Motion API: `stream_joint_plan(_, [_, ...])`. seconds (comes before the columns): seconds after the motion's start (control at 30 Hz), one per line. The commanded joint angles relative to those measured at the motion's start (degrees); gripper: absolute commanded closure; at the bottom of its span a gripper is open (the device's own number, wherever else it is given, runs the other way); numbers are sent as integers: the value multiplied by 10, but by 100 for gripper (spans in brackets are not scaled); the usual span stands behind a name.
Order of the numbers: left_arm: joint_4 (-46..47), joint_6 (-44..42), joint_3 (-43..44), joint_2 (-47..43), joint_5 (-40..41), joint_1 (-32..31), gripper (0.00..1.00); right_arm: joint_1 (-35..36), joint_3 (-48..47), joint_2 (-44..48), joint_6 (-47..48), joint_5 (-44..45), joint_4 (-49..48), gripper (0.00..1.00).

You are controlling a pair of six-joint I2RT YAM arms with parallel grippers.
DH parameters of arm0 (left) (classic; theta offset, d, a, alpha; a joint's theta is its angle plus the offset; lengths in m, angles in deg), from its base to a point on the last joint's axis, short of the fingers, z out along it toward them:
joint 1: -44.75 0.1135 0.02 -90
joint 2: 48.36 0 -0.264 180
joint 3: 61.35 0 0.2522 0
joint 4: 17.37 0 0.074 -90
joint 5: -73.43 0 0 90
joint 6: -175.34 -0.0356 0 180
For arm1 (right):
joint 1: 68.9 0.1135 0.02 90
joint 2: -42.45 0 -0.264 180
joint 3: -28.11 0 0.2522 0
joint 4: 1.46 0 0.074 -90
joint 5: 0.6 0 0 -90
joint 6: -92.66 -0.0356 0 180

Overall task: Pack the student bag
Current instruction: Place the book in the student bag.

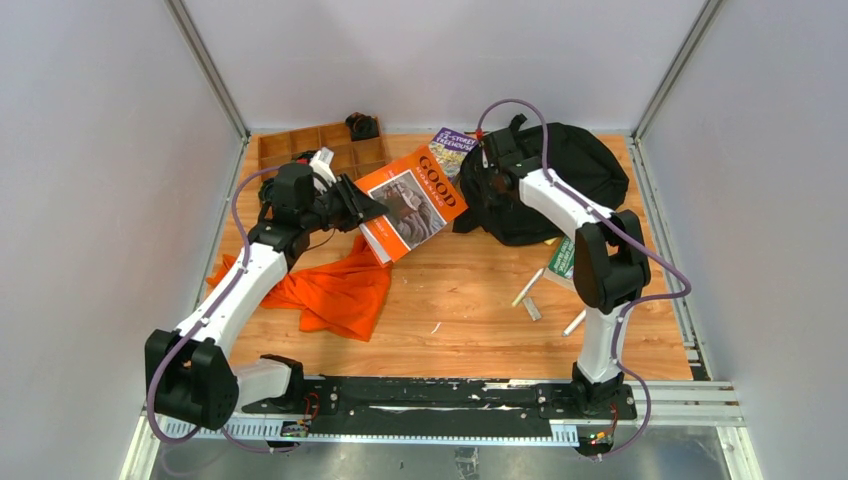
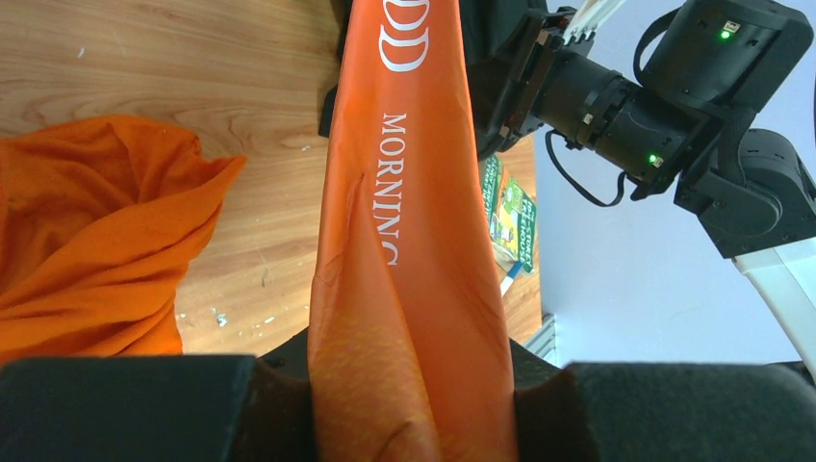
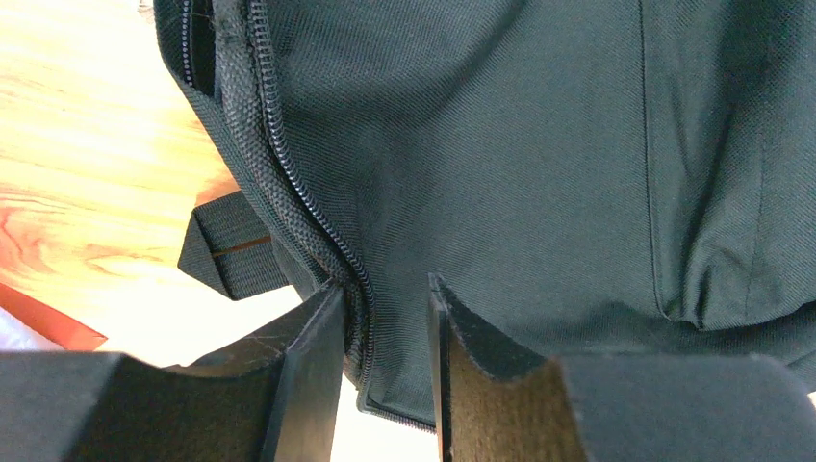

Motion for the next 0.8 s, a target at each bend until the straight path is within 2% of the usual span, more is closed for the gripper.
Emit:
stream_joint_plan(0.0, [20,-6,11,-19,-6,3,92,-5,-8,-3,4,-9,4,61])
stream_joint_plan(0.2, [19,-9,7,-20,-7,3,92,-6,-21,-1,2,-31,4,60])
stream_joint_plan(0.23, [20,-9,7,-20,-8,3,92,-6,-26,0,-1,-32,4,64])
stream_joint_plan(0.3, [21,-9,8,-19,-11,3,92,-6,-35,-5,-2,-34,5,97])
stream_joint_plan(0.33, [20,-10,9,-18,-13,3,92,-6,-38,-3,-4,-33,6,100])
stream_joint_plan(0.5, [22,-8,22,-14,-27,2,92,-12,-39,35,-4,-41,17,100])
stream_joint_plan(0.6, [77,32,26,-4,-50,-1,92,-26,-38,68,-8,-51,21,100])
stream_joint_plan(0.77, [85,48,82,52,-60,-23,93,-56,-57,91,-15,-77,39,100])
